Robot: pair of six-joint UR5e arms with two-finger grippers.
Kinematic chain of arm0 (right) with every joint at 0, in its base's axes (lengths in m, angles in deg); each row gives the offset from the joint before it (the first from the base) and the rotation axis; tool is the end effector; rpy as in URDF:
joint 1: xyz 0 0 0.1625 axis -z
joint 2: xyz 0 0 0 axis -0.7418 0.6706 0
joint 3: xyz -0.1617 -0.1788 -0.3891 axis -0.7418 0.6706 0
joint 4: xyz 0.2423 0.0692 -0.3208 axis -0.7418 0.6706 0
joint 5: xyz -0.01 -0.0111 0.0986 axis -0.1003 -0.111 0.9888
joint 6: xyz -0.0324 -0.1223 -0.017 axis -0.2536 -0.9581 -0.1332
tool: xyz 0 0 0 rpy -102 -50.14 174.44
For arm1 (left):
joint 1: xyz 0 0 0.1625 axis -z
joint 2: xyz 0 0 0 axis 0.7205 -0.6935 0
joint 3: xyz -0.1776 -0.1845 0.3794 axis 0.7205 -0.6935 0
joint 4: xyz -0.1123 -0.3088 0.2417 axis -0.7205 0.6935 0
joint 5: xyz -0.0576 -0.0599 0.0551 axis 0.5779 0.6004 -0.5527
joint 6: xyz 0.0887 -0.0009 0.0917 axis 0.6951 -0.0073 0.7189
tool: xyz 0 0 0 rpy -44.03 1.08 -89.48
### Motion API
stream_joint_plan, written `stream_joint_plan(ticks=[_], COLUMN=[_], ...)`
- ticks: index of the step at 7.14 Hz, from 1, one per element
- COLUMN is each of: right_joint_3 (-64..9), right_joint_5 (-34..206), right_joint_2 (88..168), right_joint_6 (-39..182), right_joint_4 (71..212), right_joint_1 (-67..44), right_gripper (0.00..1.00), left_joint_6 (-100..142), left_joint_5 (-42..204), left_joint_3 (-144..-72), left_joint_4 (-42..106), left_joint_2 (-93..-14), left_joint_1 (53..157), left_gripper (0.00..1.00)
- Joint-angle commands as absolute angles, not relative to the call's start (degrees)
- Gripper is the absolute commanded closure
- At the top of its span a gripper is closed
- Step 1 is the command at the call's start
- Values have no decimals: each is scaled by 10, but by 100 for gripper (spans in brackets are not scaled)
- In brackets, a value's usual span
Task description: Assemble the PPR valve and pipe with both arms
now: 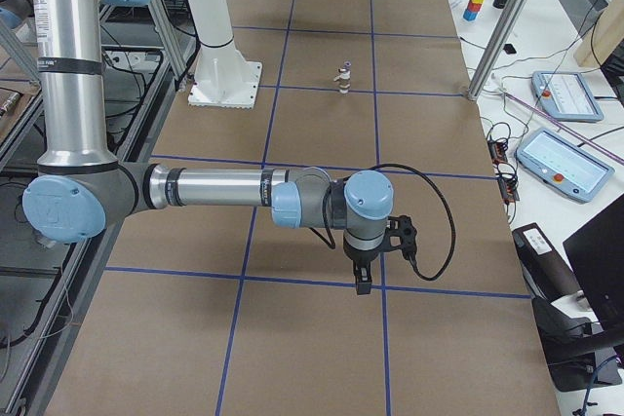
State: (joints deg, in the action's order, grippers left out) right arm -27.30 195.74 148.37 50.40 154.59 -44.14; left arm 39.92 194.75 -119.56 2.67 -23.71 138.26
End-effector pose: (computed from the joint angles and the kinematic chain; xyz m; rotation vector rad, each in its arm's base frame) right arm 0.0639 -0.4864 0.6911 0.0901 -0.7425 -0.0568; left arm -0.0580 -0.4003 0.6897 0.0350 0.7870 0.0292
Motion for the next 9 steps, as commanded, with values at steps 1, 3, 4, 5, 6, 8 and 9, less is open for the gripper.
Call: stream_joint_plan(ticks=[1,3,4,5,6,8,9], right_joint_3=[-275,-275,-274,-275,-278,-292,-292], right_joint_5=[1959,1959,1960,1960,1959,1960,1960], right_joint_2=[1486,1485,1487,1490,1494,1503,1502], right_joint_6=[505,505,506,512,511,514,514], right_joint_4=[1544,1546,1548,1546,1544,1544,1544], right_joint_1=[-441,-441,-441,-441,-441,-441,-441], right_gripper=[1,1,1,1,1,0,0], left_joint_6=[399,398,397,397,397,397,397], left_joint_5=[1946,1946,1946,1946,1946,1946,1946], left_joint_3=[-1196,-1190,-1193,-1193,-1195,-1196,-1197], left_joint_4=[26,26,26,26,26,26,26], left_joint_2=[-228,-222,-213,-211,-211,-211,-211], left_joint_1=[1384,1385,1385,1385,1385,1385,1385], left_gripper=[0,0,0,0,0,0,0])
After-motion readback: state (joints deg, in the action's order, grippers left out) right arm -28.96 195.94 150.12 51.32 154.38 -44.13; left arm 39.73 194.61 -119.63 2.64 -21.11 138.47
